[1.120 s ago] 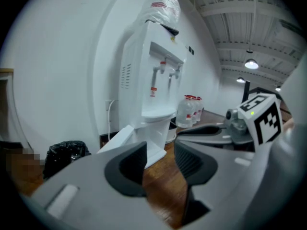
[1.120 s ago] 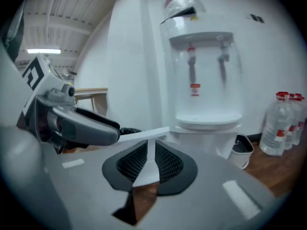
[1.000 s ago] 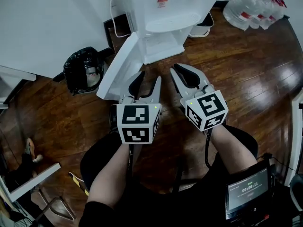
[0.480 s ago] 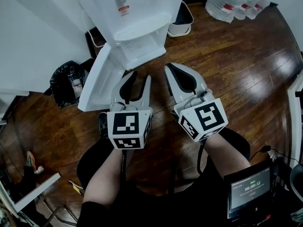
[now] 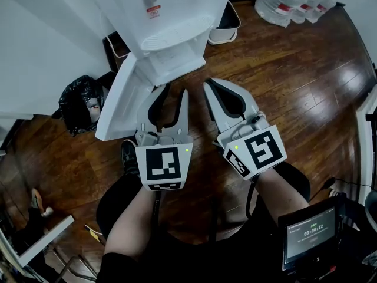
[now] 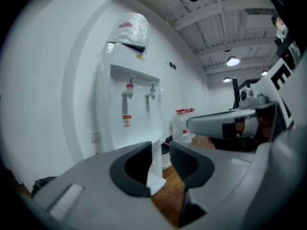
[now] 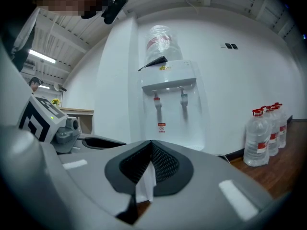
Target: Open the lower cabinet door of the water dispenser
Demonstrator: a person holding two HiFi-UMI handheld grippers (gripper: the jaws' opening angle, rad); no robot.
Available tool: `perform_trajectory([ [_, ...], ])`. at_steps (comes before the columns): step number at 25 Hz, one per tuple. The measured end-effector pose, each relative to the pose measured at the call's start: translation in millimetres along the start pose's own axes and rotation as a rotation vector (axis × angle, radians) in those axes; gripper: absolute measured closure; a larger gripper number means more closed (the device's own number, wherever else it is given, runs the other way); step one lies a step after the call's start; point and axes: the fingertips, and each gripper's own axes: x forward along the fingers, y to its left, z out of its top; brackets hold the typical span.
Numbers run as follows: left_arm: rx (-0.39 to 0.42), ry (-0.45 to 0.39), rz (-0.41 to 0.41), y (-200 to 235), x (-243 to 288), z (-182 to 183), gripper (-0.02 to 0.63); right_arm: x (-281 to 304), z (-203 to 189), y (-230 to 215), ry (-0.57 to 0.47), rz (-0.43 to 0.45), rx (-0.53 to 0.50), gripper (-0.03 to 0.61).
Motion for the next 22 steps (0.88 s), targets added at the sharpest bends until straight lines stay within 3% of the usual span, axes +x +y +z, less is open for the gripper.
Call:
perform_trajectory([
  [5, -0.007, -0.033, -0.025, -2.5, -7.9, 7.2, 0.477, 1.8, 2.9, 2.9, -0.001, 0.01, 0.001, 0.574],
  [22, -0.033, -0.005, -0.03, -0.3, -13.0, 11.8, 0.477, 1.0, -3.2, 7.8, 0.022, 0.028, -0.005, 0.574],
])
